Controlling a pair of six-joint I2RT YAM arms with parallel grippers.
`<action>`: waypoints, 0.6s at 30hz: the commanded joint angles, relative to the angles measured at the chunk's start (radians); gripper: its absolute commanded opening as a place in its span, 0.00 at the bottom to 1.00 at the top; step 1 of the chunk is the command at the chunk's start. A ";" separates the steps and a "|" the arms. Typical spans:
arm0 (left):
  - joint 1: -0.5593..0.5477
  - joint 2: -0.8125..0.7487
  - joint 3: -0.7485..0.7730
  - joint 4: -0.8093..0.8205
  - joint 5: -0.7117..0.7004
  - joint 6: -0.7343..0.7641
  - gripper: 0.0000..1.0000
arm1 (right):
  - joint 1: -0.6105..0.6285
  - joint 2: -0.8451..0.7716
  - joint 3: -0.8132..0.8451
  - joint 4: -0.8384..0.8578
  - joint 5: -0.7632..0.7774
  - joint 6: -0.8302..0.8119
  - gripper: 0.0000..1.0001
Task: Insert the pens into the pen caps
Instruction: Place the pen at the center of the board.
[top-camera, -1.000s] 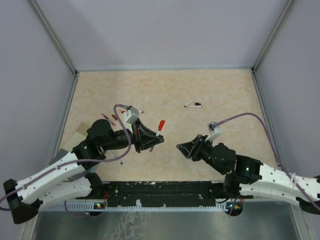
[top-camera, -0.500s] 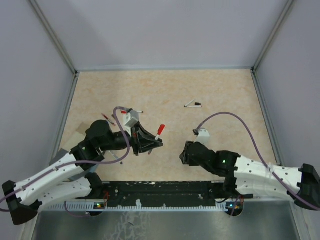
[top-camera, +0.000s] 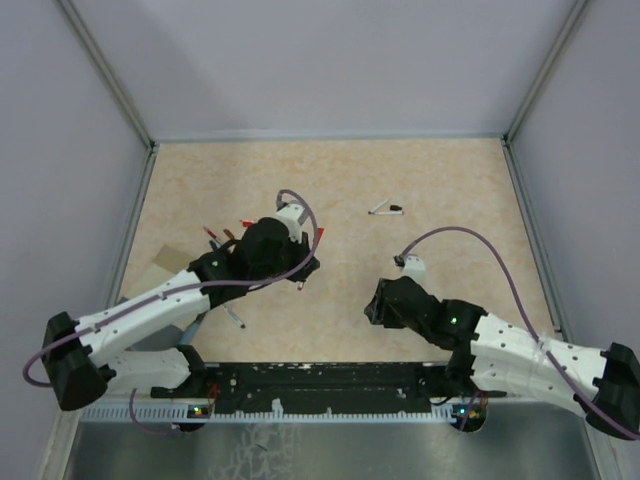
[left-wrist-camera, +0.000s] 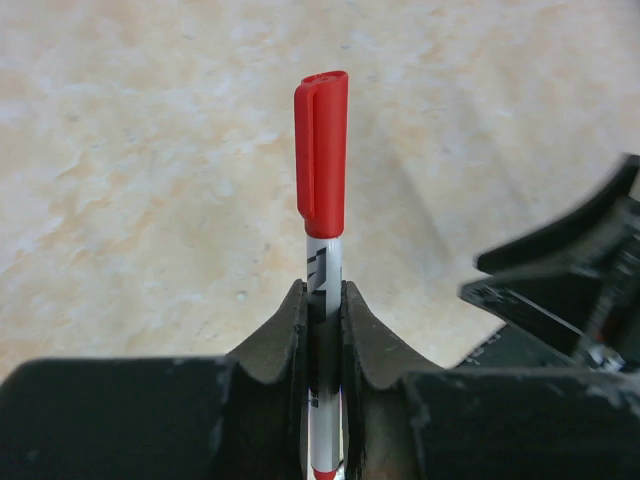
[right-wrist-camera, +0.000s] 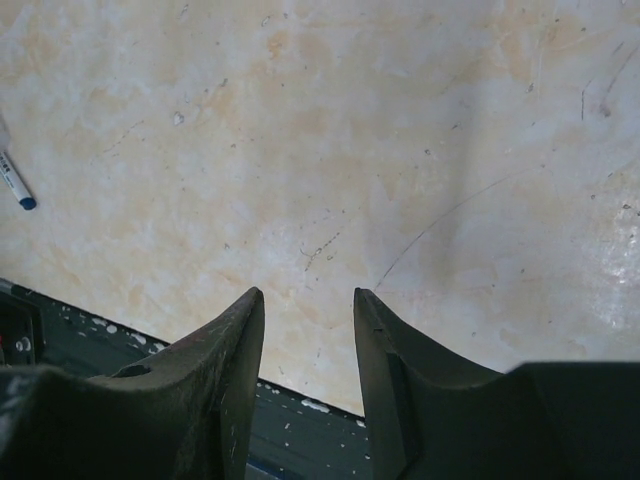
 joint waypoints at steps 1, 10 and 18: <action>0.035 0.160 0.125 -0.193 -0.177 -0.038 0.00 | -0.007 -0.033 0.009 0.037 -0.014 -0.028 0.41; 0.130 0.365 0.162 -0.132 -0.186 0.002 0.00 | -0.008 -0.099 -0.022 0.038 -0.033 0.011 0.40; 0.269 0.497 0.199 -0.053 -0.111 0.063 0.00 | -0.008 -0.137 -0.071 0.069 -0.063 0.061 0.36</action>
